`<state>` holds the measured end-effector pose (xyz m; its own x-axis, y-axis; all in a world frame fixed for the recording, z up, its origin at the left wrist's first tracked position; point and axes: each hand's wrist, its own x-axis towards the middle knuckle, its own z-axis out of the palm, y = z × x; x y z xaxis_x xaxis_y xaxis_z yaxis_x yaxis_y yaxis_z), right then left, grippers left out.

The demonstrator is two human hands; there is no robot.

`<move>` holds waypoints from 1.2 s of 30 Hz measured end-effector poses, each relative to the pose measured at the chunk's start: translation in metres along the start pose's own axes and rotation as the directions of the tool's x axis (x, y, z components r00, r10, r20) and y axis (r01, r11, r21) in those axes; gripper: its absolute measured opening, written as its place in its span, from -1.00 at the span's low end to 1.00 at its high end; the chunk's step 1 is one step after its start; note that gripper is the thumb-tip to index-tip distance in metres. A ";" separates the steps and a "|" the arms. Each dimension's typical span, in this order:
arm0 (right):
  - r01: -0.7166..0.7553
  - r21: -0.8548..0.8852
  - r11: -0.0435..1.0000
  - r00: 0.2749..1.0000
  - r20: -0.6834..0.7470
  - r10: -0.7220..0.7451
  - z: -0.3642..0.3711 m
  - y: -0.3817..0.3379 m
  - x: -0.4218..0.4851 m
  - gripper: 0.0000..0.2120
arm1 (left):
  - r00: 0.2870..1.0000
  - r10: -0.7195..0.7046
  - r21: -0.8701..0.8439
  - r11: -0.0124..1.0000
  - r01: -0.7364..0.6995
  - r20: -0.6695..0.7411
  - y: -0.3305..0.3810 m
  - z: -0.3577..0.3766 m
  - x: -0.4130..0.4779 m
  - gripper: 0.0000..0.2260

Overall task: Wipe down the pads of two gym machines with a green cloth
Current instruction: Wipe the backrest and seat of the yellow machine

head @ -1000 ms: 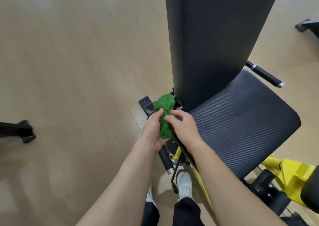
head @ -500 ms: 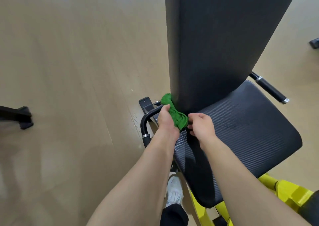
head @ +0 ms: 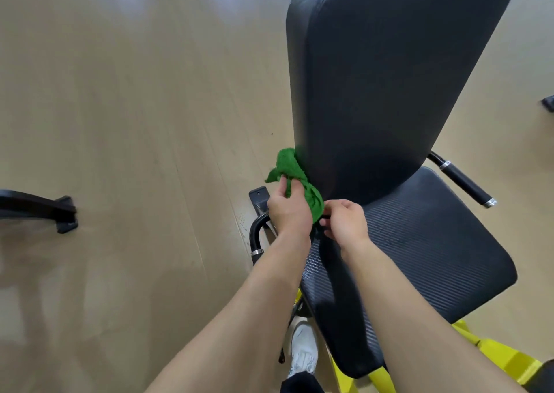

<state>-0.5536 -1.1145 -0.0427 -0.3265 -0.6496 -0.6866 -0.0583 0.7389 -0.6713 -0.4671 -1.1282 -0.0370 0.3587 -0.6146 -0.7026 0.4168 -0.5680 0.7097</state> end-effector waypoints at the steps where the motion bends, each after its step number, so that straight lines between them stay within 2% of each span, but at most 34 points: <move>1: -0.001 -0.001 1.000 1.000 -0.005 0.001 0.000 0.001 -0.001 -0.84 | 0.999 -0.032 -0.005 0.999 0.032 -0.005 -0.008 0.000 0.002 -0.66; 5: 0.006 -0.014 1.000 1.000 -0.018 -0.006 -0.004 0.005 -0.004 -0.84 | 0.987 -0.158 0.013 0.987 0.158 -0.013 -0.019 -0.002 0.007 -0.71; 7: 0.002 -0.009 1.000 1.000 -0.028 -0.002 -0.010 0.002 -0.009 -0.86 | 0.987 -0.162 -0.011 0.987 0.162 -0.023 -0.011 0.001 0.005 -0.66; 12: 0.048 0.041 0.998 0.999 -0.010 -0.048 -0.022 -0.024 -0.028 -0.86 | 0.996 -0.086 -0.086 0.993 0.083 -0.029 0.037 0.005 -0.019 -0.62; 15: 0.097 0.052 0.994 0.995 0.001 -0.098 -0.025 -0.048 -0.037 -0.84 | 0.999 0.014 -0.137 0.990 -0.018 -0.029 0.065 0.010 -0.030 -0.63; 19: 0.170 0.056 0.984 0.985 0.000 -0.170 -0.023 -0.067 -0.038 -0.83 | 0.986 0.165 -0.019 0.986 -0.165 -0.004 0.056 0.010 -0.032 -0.62; 22: 0.194 0.012 0.981 0.981 0.004 -0.194 -0.020 -0.062 -0.036 -0.82 | 0.994 0.111 0.090 0.990 -0.109 -0.018 0.028 0.008 -0.025 -0.65; 25: 0.195 -0.018 0.981 0.981 0.005 -0.195 -0.023 -0.052 -0.040 -0.81 | 1.000 0.006 0.074 0.997 -0.004 -0.028 0.024 0.007 -0.021 -0.65; 27: 0.232 -0.071 0.970 0.972 -0.012 -0.234 -0.028 -0.053 -0.042 -0.81 | 0.999 0.008 0.057 0.998 -0.006 -0.036 0.039 0.011 -0.020 -0.64; 32: 0.376 -0.141 0.916 0.925 0.000 -0.380 -0.035 -0.096 -0.058 -0.79 | 0.983 0.176 0.017 0.984 -0.175 -0.046 0.107 0.018 -0.038 -0.70; 36: 0.489 -0.137 0.861 0.867 -0.035 -0.498 -0.042 -0.144 -0.078 -0.72 | 0.929 0.367 0.024 0.930 -0.366 -0.050 0.175 0.028 -0.051 -0.70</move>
<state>-0.5593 -1.1626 0.1189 -0.2870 -0.9244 -0.2513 -0.3392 0.3434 -0.8758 -0.4357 -1.2112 0.1245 0.5276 -0.7521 -0.3949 0.2367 -0.3163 0.9187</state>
